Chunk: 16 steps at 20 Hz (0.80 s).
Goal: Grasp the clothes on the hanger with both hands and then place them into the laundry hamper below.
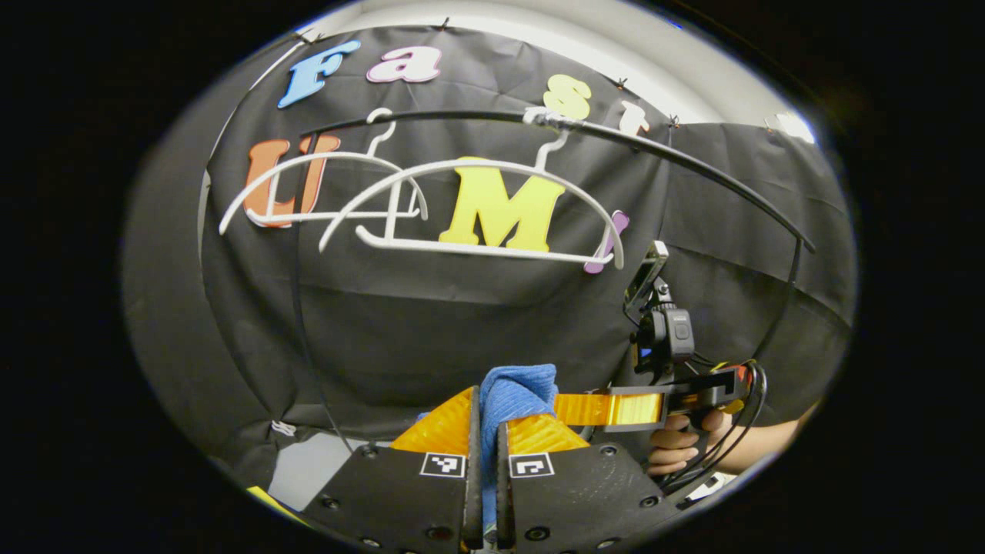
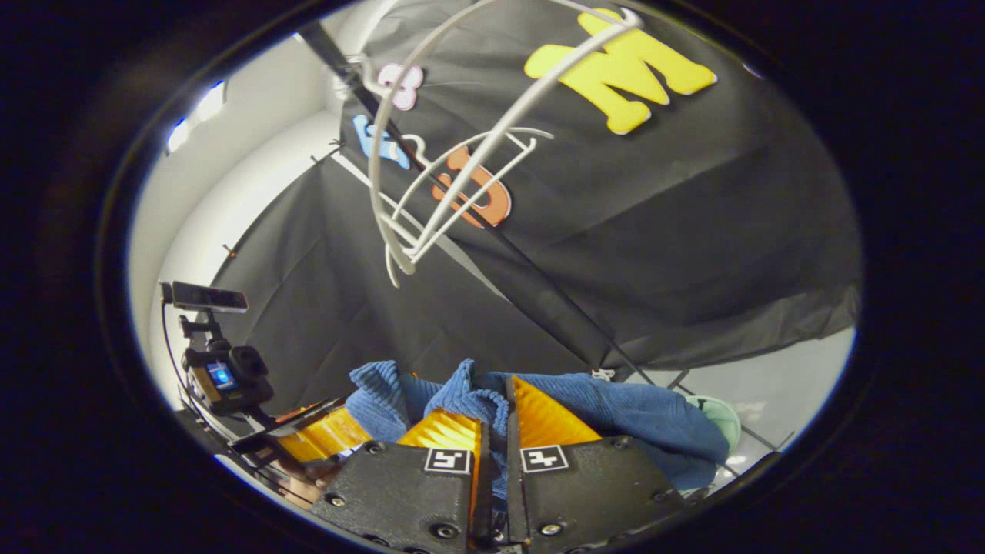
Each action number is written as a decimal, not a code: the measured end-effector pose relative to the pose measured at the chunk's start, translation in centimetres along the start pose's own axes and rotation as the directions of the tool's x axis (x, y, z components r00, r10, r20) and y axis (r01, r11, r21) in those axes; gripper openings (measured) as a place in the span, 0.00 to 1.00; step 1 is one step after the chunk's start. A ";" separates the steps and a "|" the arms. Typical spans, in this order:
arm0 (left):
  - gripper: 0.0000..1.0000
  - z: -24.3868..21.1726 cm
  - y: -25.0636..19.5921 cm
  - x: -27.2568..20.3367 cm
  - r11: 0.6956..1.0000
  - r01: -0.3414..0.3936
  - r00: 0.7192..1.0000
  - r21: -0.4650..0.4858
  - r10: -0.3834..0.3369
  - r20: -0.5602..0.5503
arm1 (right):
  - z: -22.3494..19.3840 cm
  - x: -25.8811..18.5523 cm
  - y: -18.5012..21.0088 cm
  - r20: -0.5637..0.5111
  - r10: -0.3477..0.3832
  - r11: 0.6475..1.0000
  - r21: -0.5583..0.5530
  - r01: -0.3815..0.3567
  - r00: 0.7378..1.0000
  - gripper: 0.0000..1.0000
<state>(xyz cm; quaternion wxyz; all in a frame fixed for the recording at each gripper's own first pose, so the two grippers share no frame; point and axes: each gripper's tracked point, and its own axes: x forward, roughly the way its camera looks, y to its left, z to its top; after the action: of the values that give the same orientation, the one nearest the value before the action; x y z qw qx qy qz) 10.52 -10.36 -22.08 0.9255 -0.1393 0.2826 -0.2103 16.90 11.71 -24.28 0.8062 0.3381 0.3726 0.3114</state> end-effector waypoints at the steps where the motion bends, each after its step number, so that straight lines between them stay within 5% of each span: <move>1: 0.07 -1.0 0.4 0.4 1.000 -0.004 1.000 -0.012 0.003 -0.017 | -0.4 0.6 -1.6 -0.008 -0.019 1.000 0.016 0.019 1.000 0.11; 10: 0.07 -10.1 6.5 3.5 0.979 -0.116 0.979 -0.169 0.084 -0.185 | -6.6 5.8 -10.1 -0.165 -0.144 0.984 0.084 0.159 0.976 0.11; 13: 0.06 -13.4 8.3 4.2 0.966 -0.175 0.960 -0.188 0.126 -0.250 | -8.4 7.5 -13.0 -0.214 -0.216 0.971 0.058 0.233 0.953 0.11; 16: 0.07 -16.0 9.6 4.8 0.957 -0.221 0.938 -0.187 0.156 -0.309 | -9.9 7.9 -16.1 -0.281 -0.327 0.943 -0.035 0.331 0.902 0.12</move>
<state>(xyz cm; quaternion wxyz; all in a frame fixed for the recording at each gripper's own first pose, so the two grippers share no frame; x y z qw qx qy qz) 7.85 -6.46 -40.75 0.8687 -0.1801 0.4491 -0.1059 17.07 11.43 -44.79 0.7830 0.2280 0.5379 0.2134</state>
